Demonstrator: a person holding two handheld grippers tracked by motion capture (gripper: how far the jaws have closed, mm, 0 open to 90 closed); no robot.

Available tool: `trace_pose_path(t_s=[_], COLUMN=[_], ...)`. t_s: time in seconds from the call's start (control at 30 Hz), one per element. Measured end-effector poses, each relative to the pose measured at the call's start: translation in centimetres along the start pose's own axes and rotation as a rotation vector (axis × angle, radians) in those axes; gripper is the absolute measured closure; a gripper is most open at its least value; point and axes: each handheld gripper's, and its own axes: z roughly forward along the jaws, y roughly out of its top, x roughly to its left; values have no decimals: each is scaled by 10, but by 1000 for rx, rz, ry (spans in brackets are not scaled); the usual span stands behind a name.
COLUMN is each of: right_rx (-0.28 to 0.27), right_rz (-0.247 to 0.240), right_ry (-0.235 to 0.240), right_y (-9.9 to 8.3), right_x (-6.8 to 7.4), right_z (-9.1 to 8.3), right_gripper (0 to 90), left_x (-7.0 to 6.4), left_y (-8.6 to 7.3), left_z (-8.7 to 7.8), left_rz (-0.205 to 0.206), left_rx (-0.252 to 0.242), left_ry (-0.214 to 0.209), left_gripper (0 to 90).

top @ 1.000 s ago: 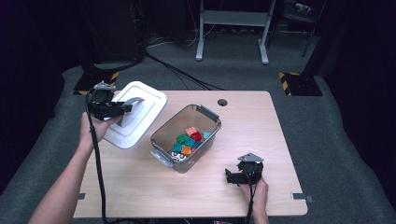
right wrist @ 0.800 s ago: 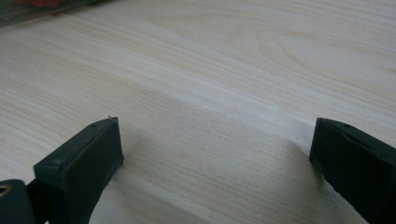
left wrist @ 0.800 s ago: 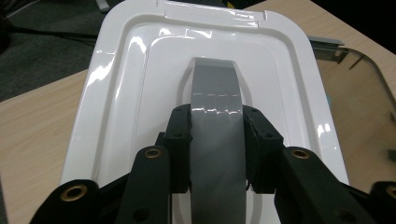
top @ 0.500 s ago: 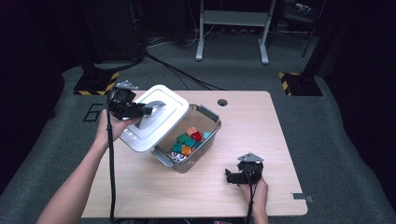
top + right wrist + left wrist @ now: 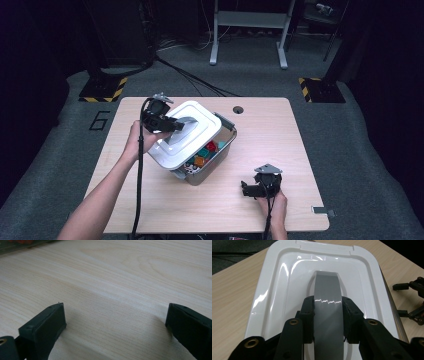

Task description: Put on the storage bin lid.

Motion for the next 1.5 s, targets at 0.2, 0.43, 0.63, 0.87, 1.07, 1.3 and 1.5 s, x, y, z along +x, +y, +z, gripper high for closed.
trace_pose_path(t_s=[0.2,0.43,0.63,0.87,1.07,1.3,1.5], right_rx=[4,3,4,4,4,4,3], right_rz=[-6,-8,-8,-8,-10,-9,-10], right_ry=[7,7,7,7,7,7,10], right_y=[0,0,0,0,0,0,0], right_x=[0,0,0,0,0,0,0], right_z=[0,0,-1,-1,-1,-1,-1], right_gripper=[23,23,24,24,25,26,27], left_x=[-10,-14,-15,-15,-18,-27,-36], left_y=[3,4,5,4,5,6,4], left_z=[22,36,44,47,48,49,54], left_rz=[1,-7,-27,-73,-87,-108,-84], left_rx=[26,30,25,18,18,24,39], left_ry=[-19,-42,-54,-59,-45,-37,-3], left_gripper=[667,666,666,666,665,665,664])
